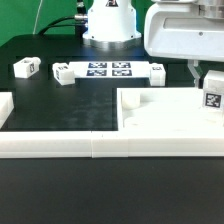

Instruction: Assemble one leg

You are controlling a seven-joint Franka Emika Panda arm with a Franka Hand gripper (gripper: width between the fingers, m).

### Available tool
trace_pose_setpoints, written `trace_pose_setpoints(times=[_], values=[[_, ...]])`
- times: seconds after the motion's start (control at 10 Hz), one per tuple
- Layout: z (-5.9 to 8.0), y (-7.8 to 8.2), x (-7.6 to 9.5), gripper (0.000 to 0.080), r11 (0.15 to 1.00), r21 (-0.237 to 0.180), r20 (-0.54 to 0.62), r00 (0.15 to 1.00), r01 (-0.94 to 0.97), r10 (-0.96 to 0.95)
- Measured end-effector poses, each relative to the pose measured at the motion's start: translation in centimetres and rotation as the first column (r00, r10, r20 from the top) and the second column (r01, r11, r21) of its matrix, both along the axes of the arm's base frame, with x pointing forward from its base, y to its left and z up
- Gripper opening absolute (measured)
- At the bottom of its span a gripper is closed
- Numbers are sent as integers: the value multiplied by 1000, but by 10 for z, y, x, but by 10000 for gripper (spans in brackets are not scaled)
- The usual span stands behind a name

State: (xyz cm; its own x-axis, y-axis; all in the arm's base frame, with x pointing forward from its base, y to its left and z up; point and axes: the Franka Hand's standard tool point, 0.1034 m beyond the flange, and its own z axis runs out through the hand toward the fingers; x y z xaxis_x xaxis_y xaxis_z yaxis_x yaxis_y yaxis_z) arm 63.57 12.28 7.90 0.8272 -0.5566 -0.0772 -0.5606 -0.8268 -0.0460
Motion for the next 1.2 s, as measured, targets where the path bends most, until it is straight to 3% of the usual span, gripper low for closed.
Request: trace_pose_setpoints(times=[0.2, 0.5, 0.8, 0.9, 1.0, 1.1, 1.2], values=[[0, 1, 0, 291, 965, -10, -18, 964, 264, -264], [-1, 2, 0, 291, 865, -19, -38, 865, 501, -501], [-1, 3, 0, 292, 890, -16, -35, 889, 457, -457], [-1, 4, 0, 482, 896, -16, -34, 895, 444, -444], [-1, 5, 0, 482, 940, -10, -27, 940, 340, -340], [0, 7, -1, 611, 972, -11, -28, 972, 234, -234], [3, 10, -1, 638, 992, -15, -30, 991, 128, -128]])
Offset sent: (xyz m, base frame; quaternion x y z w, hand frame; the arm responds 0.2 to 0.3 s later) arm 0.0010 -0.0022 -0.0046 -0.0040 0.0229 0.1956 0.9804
